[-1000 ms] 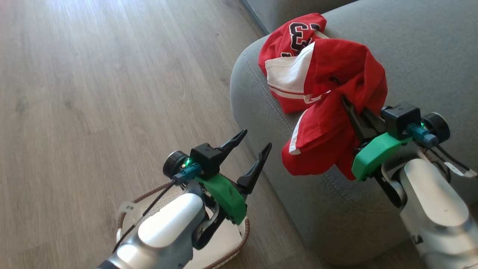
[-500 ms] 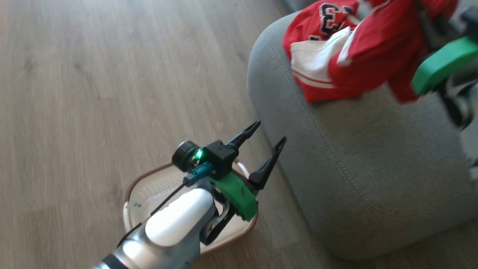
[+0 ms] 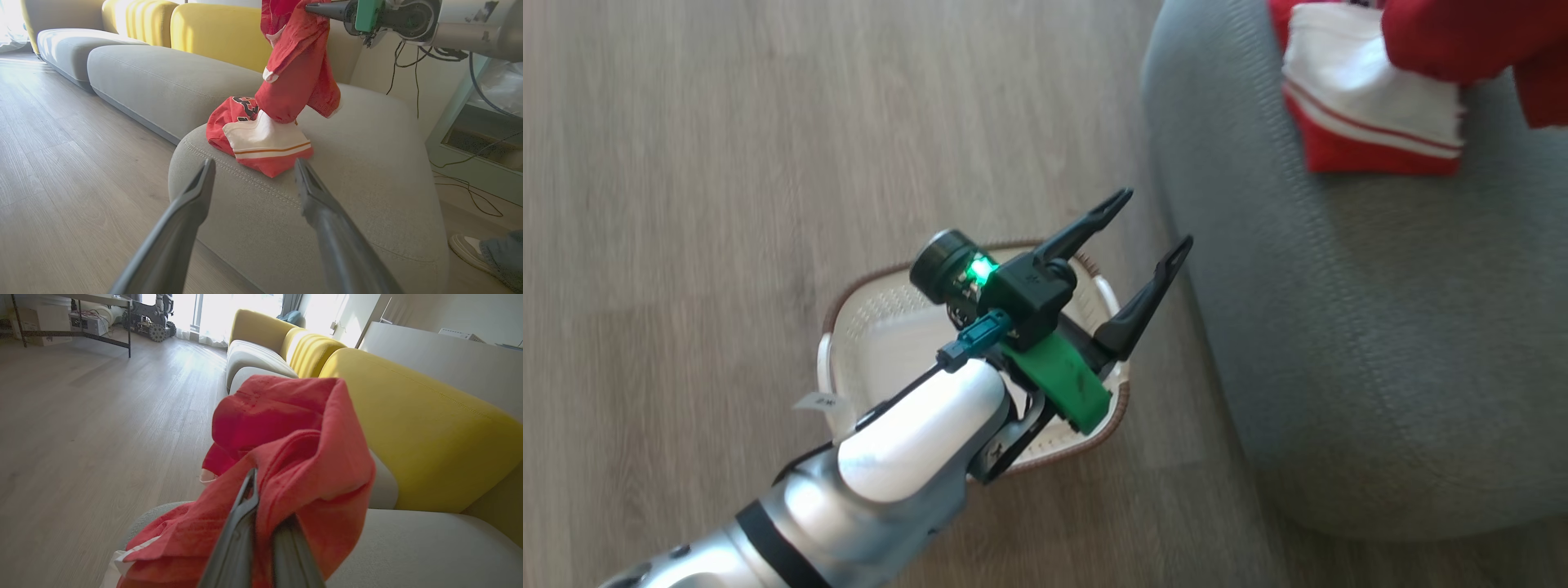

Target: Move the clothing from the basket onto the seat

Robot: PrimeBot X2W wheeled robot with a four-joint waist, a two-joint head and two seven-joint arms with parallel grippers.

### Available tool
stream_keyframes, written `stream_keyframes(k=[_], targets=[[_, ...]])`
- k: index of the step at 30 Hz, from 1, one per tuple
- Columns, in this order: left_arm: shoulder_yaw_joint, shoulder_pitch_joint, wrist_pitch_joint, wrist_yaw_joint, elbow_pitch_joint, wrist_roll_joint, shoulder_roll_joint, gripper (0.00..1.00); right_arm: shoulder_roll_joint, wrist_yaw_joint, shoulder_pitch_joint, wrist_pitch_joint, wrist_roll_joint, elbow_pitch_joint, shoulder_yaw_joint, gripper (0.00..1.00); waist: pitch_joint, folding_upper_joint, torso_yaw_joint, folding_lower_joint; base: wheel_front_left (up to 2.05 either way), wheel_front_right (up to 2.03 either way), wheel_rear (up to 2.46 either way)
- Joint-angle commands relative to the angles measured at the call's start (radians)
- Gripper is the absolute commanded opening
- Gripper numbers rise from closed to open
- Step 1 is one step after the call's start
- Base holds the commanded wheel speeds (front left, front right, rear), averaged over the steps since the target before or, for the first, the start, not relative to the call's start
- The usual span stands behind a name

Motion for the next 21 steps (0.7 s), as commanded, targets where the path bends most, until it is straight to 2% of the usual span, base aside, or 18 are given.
stream_keyframes(k=[1, 6, 7, 9, 10, 11, 16, 21], targets=[[0.026, -0.05, 0.005, 0.013, -0.045, 0.016, 0.01, 1.0, -0.015, 0.0, -0.034, -0.018, -0.019, 0.012, -0.008, 0.0, 0.07, 0.0, 0.053, 0.0, 0.0, 0.0, 0.0], [0.022, -0.077, 0.012, 0.023, -0.072, 0.033, 0.011, 1.0, 0.002, 0.0, -0.068, -0.07, -0.06, 0.135, -0.038, 0.0, 0.122, 0.0, 0.082, 0.0, 0.0, 0.0, 0.0], [0.022, -0.081, 0.013, 0.025, -0.076, 0.035, 0.012, 1.0, 0.008, 0.0, -0.071, -0.082, -0.068, 0.159, -0.048, 0.07, 0.128, 0.0, 0.085, 0.0, 0.0, 0.0, 0.0], [0.022, -0.084, 0.011, 0.029, -0.082, 0.038, 0.015, 1.0, 0.025, 0.0, -0.073, -0.099, -0.082, 0.208, -0.066, 0.49, 0.136, 0.0, 0.087, 0.0, 0.0, 0.0, 0.0], [0.021, -0.084, 0.01, 0.03, -0.084, 0.039, 0.016, 1.0, 0.033, 0.0, -0.072, -0.105, -0.088, 0.231, -0.074, 0.84, 0.138, 0.0, 0.088, 0.0, 0.0, 0.0, 0.0], [0.021, -0.083, 0.009, 0.031, -0.085, 0.039, 0.016, 1.0, 0.041, 0.0, -0.072, -0.11, -0.094, 0.253, -0.081, 1.0, 0.14, 0.0, 0.088, 0.0, 0.0, 0.0, 0.0], [0.019, -0.082, 0.006, 0.031, -0.085, 0.035, 0.019, 1.0, 0.063, 0.0, -0.081, -0.133, -0.129, 0.326, -0.103, 1.0, 0.139, 0.0, 0.087, 0.0, 0.0, 0.0, 0.0], [0.022, -0.073, 0.001, 0.035, -0.076, 0.027, 0.028, 1.0, 0.088, 0.0, -0.087, -0.147, -0.149, 0.343, -0.087, 1.0, 0.121, 0.0, 0.069, 0.0, 0.0, 0.0, 0.0]])
